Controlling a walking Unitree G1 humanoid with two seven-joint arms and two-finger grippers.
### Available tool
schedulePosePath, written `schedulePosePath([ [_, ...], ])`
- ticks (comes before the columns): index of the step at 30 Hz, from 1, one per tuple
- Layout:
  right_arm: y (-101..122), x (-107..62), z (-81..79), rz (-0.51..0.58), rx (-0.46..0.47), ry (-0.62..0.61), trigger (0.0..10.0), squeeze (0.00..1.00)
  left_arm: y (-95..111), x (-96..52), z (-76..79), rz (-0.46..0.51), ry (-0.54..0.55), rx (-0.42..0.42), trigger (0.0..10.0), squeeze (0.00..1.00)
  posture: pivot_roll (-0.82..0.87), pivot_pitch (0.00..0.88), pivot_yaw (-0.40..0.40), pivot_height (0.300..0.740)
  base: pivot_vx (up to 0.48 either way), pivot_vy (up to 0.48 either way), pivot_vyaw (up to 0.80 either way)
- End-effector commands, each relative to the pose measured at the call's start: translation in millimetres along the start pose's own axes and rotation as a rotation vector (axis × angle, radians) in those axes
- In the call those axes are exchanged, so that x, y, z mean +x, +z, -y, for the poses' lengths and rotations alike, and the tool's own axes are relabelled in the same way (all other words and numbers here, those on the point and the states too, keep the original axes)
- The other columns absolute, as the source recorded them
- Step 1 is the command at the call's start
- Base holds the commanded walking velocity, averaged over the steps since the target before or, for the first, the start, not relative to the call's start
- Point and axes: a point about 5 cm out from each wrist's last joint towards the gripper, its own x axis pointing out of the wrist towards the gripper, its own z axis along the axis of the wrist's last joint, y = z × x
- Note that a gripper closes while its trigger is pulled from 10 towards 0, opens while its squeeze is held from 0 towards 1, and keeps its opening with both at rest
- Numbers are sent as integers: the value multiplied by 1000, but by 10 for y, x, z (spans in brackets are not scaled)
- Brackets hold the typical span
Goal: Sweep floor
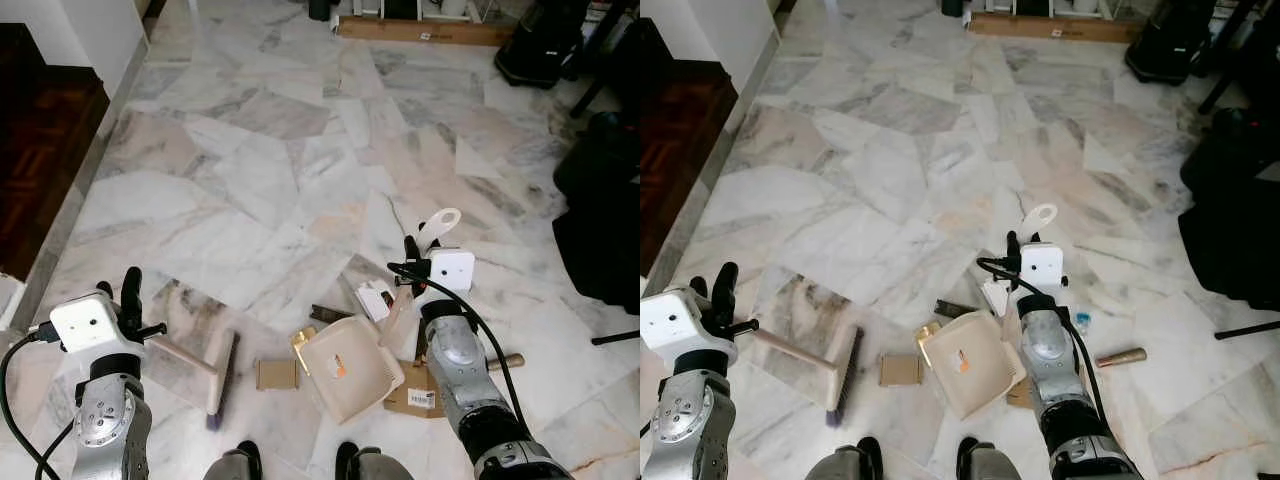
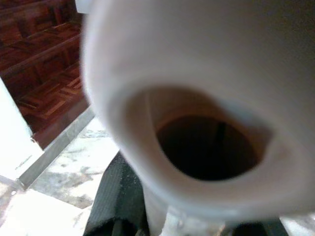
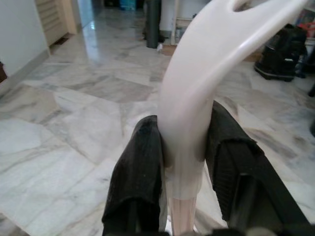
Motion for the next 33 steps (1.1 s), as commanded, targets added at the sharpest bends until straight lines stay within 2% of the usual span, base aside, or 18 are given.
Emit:
schedulePosePath([
  [1, -67, -29, 21, -33, -28, -11, 10000, 0, 52, -10, -22, 15, 0, 18, 10000, 0, 26, 313, -52, 740, 0, 0, 0],
  [10, -52, 1, 27, -39, -41, -29, 10000, 0, 38, -53, -8, 9, 3, 18, 10000, 0, 31, 321, -61, 740, 0, 0, 0],
  [13, 21, 72, 29, -21, -54, -44, 10000, 0, 34, -67, 11, 5, 2, 14, 10000, 0, 29, 324, -68, 740, 0, 0, 0],
  [21, 160, 200, 30, -7, 12, -73, 10000, 0, 38, -76, 8, 8, 12, 7, 10000, 0, 27, 323, -77, 740, 0, 0, 0],
  [33, 291, 289, 73, 25, 49, -100, 10000, 0, 31, -82, 27, 10, 16, -4, 10000, 0, 25, 316, -84, 740, 0, 0, 0],
])
